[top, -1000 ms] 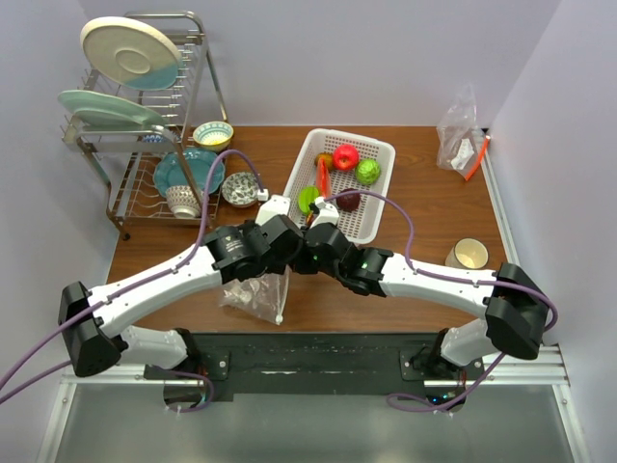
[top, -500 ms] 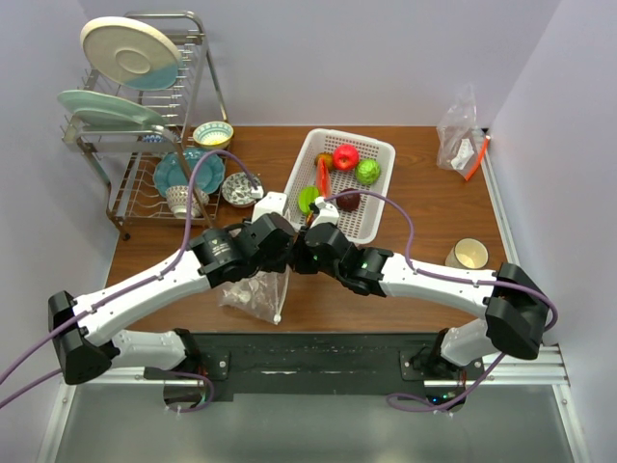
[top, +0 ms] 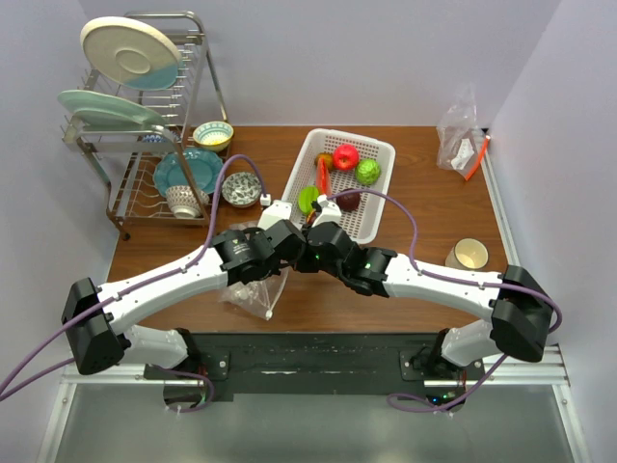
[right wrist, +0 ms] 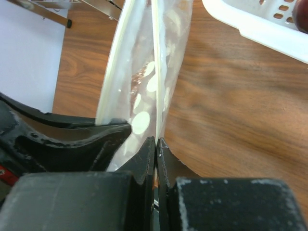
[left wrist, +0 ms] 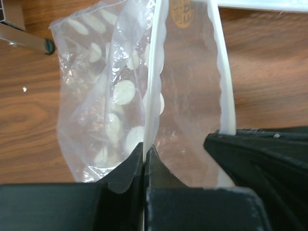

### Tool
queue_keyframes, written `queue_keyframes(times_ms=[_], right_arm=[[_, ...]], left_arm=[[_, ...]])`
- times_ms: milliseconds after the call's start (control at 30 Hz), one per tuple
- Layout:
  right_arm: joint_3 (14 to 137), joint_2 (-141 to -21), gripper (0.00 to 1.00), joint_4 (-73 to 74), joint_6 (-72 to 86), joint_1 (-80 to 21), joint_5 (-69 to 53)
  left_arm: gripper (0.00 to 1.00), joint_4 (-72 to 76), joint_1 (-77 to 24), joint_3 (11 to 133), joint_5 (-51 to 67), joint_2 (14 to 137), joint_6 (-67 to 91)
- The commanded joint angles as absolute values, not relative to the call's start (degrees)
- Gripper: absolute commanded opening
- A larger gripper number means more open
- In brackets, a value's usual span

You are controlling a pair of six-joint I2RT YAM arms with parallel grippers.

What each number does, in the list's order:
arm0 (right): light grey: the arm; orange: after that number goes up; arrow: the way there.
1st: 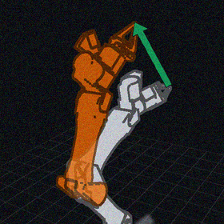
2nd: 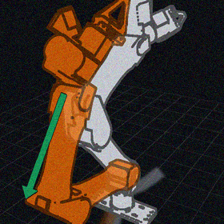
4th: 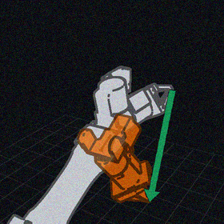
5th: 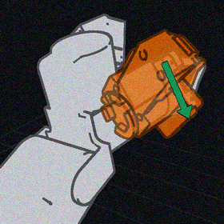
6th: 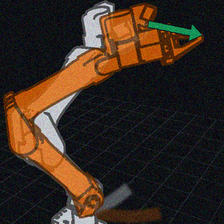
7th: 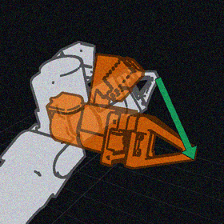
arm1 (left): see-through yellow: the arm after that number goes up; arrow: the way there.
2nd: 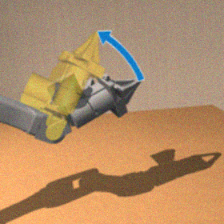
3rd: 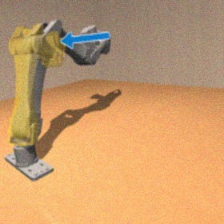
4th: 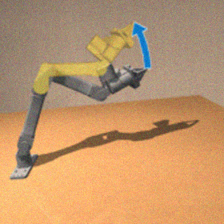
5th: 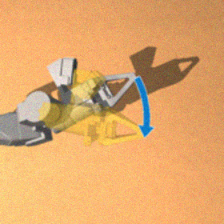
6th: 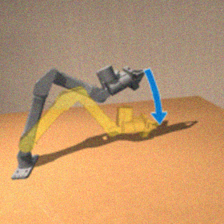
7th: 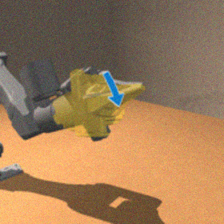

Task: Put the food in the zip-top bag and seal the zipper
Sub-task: Open the zipper of the food storage bag at the center of the board.

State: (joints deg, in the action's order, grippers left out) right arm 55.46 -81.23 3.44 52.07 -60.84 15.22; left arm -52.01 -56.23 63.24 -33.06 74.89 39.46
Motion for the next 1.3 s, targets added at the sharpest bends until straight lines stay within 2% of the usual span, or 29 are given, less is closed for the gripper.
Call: queue_keyframes(times_ms=[0, 333, 567, 700, 867, 1000, 1267], right_arm=[[56.86, -81.20, 0.00, 5.70, 52.56, -60.73, 17.40], [52.47, -82.53, 0.00, 5.54, 52.48, -58.71, 16.18], [50.98, -83.67, 0.03, 4.22, 50.10, -57.48, 13.11], [52.90, -82.80, 0.14, 5.18, 46.76, -57.22, 12.56], [54.40, -81.13, 0.19, 8.26, 42.11, -56.87, 13.71], [54.75, -79.28, 0.37, 5.55, 38.85, -56.87, 9.50], [62.31, -79.36, 0.41, 9.22, 33.67, -56.08, 2.82]], left_arm=[[0.00, -55.80, -56.34, 68.81, -34.81, 74.70, 38.58], [0.00, -75.38, -56.78, 77.25, -44.72, 78.39, 41.84], [0.00, -73.75, -55.37, 74.62, -43.86, 77.35, 39.91], [0.00, -68.74, -53.18, 71.64, -43.06, 75.42, 37.09], [0.00, -64.69, -49.75, 67.59, -44.29, 73.83, 33.49], [0.00, -58.91, -49.39, 67.41, -40.98, 72.08, 30.24], [0.00, -51.59, -49.40, 66.00, -36.30, 74.88, 27.16]])
